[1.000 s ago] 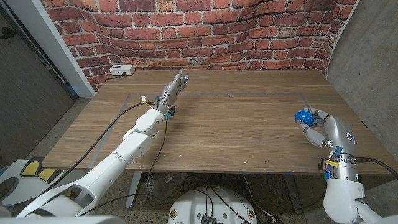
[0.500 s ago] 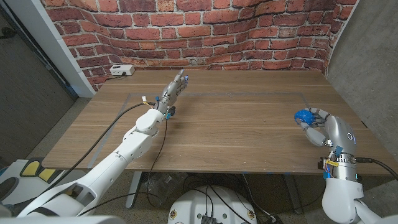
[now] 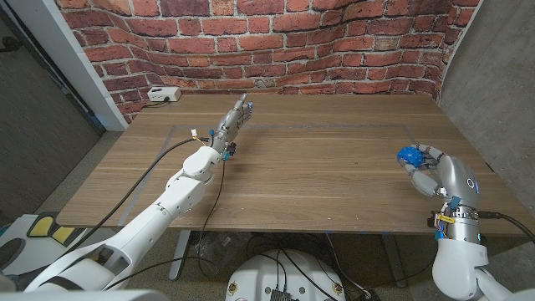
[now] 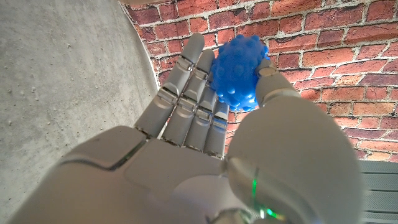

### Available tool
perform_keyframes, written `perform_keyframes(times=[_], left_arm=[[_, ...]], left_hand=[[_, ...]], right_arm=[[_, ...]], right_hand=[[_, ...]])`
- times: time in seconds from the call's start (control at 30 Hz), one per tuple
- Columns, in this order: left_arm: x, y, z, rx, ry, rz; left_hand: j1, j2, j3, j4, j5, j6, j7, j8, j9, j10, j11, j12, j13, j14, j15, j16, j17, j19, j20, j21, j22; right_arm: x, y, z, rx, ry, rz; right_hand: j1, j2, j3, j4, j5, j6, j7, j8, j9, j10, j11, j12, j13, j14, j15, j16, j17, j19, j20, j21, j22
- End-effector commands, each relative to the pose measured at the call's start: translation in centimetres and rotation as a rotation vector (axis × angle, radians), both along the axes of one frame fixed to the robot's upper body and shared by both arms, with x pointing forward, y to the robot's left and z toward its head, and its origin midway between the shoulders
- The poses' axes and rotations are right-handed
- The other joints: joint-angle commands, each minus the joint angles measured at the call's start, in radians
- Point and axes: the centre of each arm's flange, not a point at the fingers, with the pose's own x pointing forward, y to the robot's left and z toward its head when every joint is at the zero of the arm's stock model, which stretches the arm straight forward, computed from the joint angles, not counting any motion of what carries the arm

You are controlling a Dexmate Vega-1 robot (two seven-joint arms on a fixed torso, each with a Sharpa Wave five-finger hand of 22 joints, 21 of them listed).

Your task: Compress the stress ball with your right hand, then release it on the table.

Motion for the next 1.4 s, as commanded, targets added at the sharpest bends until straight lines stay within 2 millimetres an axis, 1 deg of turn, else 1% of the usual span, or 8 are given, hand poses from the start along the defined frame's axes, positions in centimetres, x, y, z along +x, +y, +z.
perform_keyframes(times=[0.03,0.13,0.57,0.8,0.97,1.07,1.2,1.4], left_arm=[[0.34,-0.06,0.07,-0.001,0.005,-0.002],[0.45,-0.13,0.12,0.000,0.006,-0.004],[0.83,-0.36,0.16,0.003,0.012,-0.011],[0.86,-0.36,0.14,0.003,0.011,-0.011],[0.82,-0.29,0.23,0.005,0.011,-0.010],[0.81,-0.26,0.26,0.005,0.010,-0.010],[0.80,-0.25,0.30,0.005,0.010,-0.010],[0.92,-0.39,0.36,0.007,0.012,-0.014]], left_hand=[[0.003,0.006,-0.001,-0.001,-0.001,0.008,-0.002,-0.001,0.003,0.007,0.000,-0.002,0.006,0.003,0.003,-0.001,0.003,0.003,0.001,-0.001,0.003],[0.003,0.006,-0.001,-0.001,-0.001,0.008,-0.002,-0.001,0.003,0.007,0.001,-0.002,0.006,0.004,0.004,-0.001,0.003,0.003,0.001,-0.001,0.003],[0.005,0.008,-0.002,-0.001,-0.002,0.008,-0.003,-0.002,0.003,0.008,0.002,-0.001,0.006,0.005,0.005,-0.001,0.003,0.003,0.002,-0.001,0.004],[0.005,0.009,-0.003,-0.001,-0.003,0.009,-0.002,-0.002,0.003,0.007,0.001,-0.002,0.006,0.005,0.006,-0.001,0.003,0.003,0.001,-0.001,0.004],[0.006,0.010,-0.003,-0.001,-0.003,0.009,-0.003,-0.002,0.003,0.007,0.001,-0.002,0.006,0.007,0.006,0.000,0.004,0.003,0.001,-0.001,0.004],[0.006,0.010,-0.004,-0.001,-0.003,0.009,-0.003,-0.002,0.003,0.008,0.001,-0.002,0.006,0.007,0.006,0.000,0.004,0.003,0.001,-0.001,0.004],[0.006,0.010,-0.004,-0.001,-0.004,0.009,-0.003,-0.002,0.003,0.008,0.002,-0.002,0.006,0.006,0.006,-0.001,0.004,0.003,0.002,-0.001,0.004],[0.007,0.011,-0.004,-0.001,-0.004,0.010,-0.003,-0.002,0.003,0.008,0.001,-0.002,0.006,0.006,0.006,-0.001,0.004,0.003,0.001,-0.001,0.004]], right_arm=[[0.18,-0.17,0.22,-0.005,0.021,-0.001],[0.18,-0.20,0.23,-0.006,0.025,-0.002],[0.02,-0.36,0.15,-0.008,0.042,-0.006],[-0.12,-0.51,0.18,-0.016,0.046,-0.004],[-0.06,-0.63,0.12,-0.017,0.055,-0.002],[-0.05,-0.64,0.11,-0.019,0.060,-0.002],[-0.16,-0.69,0.20,-0.025,0.065,-0.005],[-0.29,-0.83,0.22,-0.027,0.072,-0.012]], right_hand=[[0.060,0.056,-0.013,0.005,-0.001,0.056,-0.067,-0.011,0.002,-0.013,-0.003,-0.009,0.003,-0.018,-0.037,-0.006,0.004,-0.014,-0.074,-0.007,-0.002],[0.056,0.054,-0.017,0.006,-0.001,0.049,-0.066,-0.016,0.002,-0.021,0.000,-0.014,0.003,-0.028,-0.032,-0.007,0.005,-0.021,-0.072,-0.008,-0.003],[0.015,0.022,-0.048,0.016,0.002,0.009,-0.053,-0.043,0.001,-0.058,0.005,-0.028,0.004,-0.077,-0.014,-0.014,0.006,-0.054,-0.060,-0.016,-0.008],[-0.009,0.007,-0.064,0.021,0.005,-0.014,-0.046,-0.055,0.001,-0.087,0.014,-0.035,0.005,-0.105,-0.008,-0.016,0.005,-0.076,-0.053,-0.023,-0.011],[-0.033,-0.004,-0.077,0.028,0.007,-0.039,-0.039,-0.065,0.001,-0.113,0.022,-0.039,0.006,-0.130,0.006,-0.018,0.005,-0.094,-0.046,-0.029,-0.013],[-0.049,-0.011,-0.086,0.033,0.007,-0.051,-0.038,-0.069,0.001,-0.126,0.023,-0.039,0.006,-0.150,0.014,-0.020,0.005,-0.113,-0.040,-0.037,-0.014],[-0.066,-0.013,-0.094,0.038,0.007,-0.067,-0.034,-0.073,0.001,-0.143,0.033,-0.040,0.007,-0.172,0.025,-0.021,0.005,-0.127,-0.033,-0.042,-0.015],[-0.080,-0.019,-0.102,0.041,0.008,-0.085,-0.035,-0.076,0.001,-0.162,0.031,-0.041,0.008,-0.193,0.032,-0.022,0.005,-0.145,-0.027,-0.050,-0.016]])
